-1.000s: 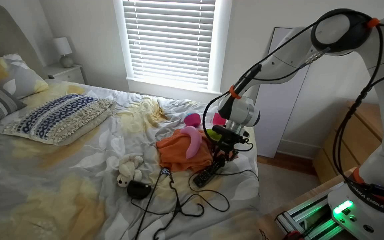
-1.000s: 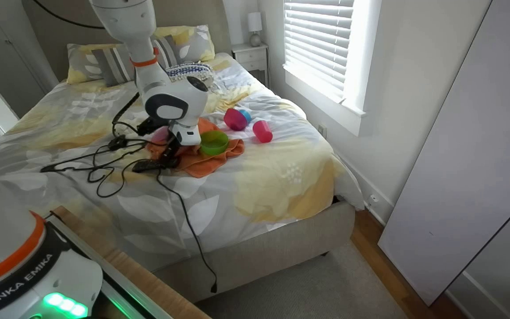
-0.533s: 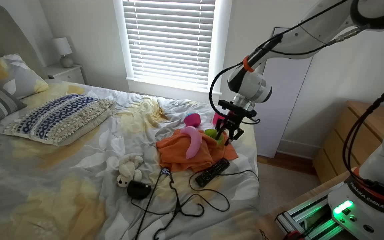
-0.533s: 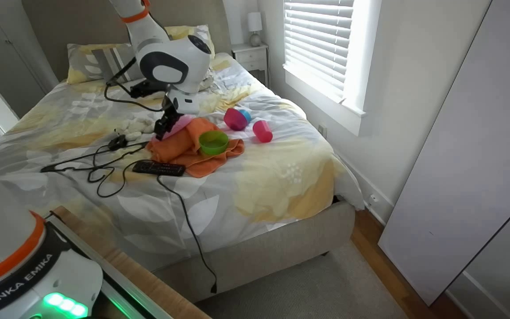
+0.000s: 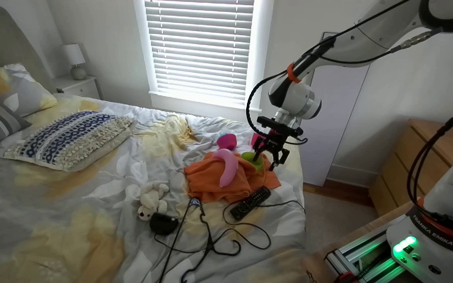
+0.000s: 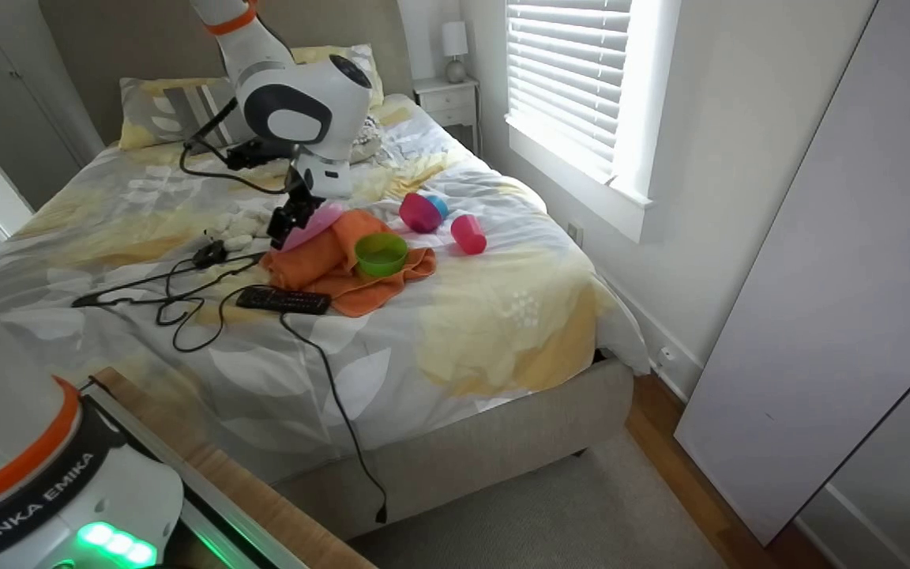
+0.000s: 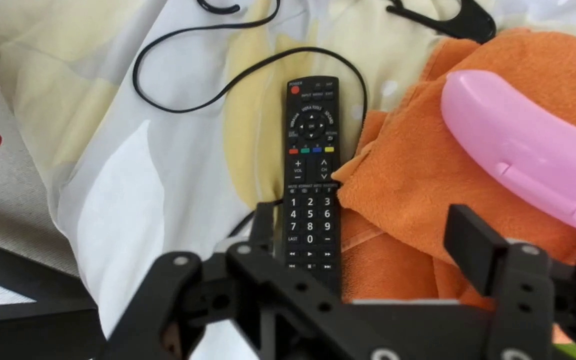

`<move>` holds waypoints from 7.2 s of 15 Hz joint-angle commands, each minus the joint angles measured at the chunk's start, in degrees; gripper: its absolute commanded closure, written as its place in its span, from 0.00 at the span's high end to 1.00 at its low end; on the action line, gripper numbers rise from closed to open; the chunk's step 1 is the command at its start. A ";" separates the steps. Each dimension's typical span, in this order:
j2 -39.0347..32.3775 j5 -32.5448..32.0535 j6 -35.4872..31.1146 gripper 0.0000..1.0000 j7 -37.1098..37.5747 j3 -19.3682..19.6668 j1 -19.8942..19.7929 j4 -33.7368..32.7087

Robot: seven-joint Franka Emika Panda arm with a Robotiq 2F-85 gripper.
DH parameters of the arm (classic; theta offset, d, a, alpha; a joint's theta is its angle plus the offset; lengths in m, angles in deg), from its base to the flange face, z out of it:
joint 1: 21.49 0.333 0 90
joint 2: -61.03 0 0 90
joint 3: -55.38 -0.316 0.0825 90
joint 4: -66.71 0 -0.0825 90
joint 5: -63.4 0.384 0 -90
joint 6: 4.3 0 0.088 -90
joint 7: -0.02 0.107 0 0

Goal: Move the remote to the right

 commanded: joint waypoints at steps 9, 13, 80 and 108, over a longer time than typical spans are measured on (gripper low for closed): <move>-19.02 8.41 -14.22 1.00 -21.87 -1.57 1.27 -7.26; -22.49 7.03 -9.76 1.00 -23.05 -1.11 1.52 -10.41; -24.24 12.08 -2.82 1.00 -21.16 0.67 3.91 -11.11; -3.82 9.48 14.18 0.31 -11.94 4.17 2.04 -4.48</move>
